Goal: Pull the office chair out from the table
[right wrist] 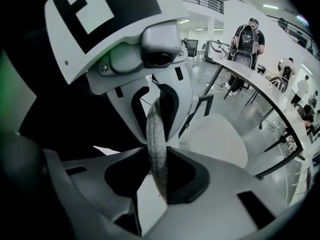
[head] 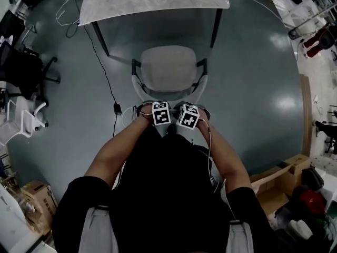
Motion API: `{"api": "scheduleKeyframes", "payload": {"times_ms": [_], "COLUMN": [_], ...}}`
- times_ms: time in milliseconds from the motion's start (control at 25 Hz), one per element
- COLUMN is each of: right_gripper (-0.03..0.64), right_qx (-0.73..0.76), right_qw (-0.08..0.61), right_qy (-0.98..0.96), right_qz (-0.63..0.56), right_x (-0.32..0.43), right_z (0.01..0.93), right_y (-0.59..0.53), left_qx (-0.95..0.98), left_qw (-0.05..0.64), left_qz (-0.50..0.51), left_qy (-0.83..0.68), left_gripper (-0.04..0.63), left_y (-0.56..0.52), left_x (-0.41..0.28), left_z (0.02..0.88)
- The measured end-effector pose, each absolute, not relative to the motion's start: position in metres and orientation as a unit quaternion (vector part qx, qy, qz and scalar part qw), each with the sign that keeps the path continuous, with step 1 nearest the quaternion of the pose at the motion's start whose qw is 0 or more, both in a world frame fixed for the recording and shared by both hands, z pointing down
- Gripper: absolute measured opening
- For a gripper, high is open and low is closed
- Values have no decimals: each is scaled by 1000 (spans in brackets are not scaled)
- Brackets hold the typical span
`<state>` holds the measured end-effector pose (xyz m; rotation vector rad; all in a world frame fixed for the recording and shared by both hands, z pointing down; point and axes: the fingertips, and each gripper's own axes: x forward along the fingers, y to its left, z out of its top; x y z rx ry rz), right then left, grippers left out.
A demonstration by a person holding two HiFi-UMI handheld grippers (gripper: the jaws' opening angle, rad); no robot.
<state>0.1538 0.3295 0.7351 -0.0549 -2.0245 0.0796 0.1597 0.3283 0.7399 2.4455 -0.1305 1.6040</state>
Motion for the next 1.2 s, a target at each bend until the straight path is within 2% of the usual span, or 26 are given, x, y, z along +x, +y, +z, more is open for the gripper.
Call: {"api": "scheduleKeyframes", "payload": {"times_ms": [320,440,640,800,1000,1200], "right_gripper": [101,137,140,136,70,44], "right_qx": [-21,-21,-3,36,77,117], "right_qw": [525,501,464,382,271,160], "right_qy": [-850,-862,-881,-916,-953,-976], "right_qz": [33,67,95,118,115,95], "right_x": [148,147,150,142,134,131], "right_z": [737,730,699,651,570,482], "right_y": [331,334,322,304,285,278], "left_qx": [840,842,865,895,934,958], "left_qw": [83,78,64,47,43,18], "left_qz": [533,534,498,442,338,239], "left_qy": [-52,-30,-15,-36,-107,-159], "left_gripper": [107,143,142,111,66,25], "left_y": [330,336,329,318,290,272], "left_x": [157,156,153,153,149,138], "left_z": [739,734,707,673,603,517]}}
